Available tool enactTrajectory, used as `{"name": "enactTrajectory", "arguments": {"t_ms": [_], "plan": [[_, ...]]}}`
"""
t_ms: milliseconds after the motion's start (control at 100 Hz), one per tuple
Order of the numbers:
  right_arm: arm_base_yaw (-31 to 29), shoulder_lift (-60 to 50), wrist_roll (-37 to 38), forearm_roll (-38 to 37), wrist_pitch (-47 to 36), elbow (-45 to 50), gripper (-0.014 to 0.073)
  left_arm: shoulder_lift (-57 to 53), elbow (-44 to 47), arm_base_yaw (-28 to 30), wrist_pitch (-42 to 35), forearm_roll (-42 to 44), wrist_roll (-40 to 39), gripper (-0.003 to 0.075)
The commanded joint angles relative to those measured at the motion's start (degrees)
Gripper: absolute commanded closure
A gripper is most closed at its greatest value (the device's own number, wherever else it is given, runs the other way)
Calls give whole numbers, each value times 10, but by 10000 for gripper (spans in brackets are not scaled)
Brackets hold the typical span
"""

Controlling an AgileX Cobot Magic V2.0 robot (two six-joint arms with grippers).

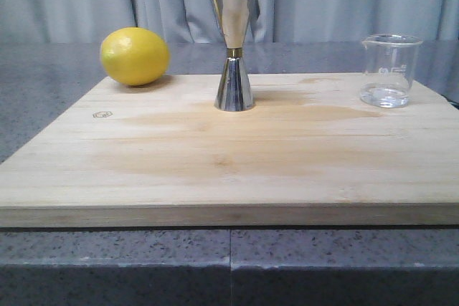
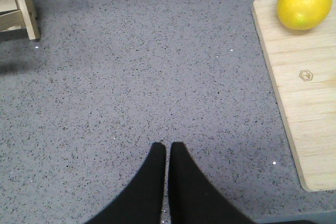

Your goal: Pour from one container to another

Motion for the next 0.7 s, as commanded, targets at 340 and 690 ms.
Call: {"name": "enactTrajectory", "arguments": {"t_ms": [340, 690], "plan": [[-4, -1, 1, -11, -31, -15, 665, -5, -5, 2, -44, 17, -4, 739], [-4, -1, 1, -11, -31, -15, 665, -232, 338, 95, -513, -60, 1, 739]]}}
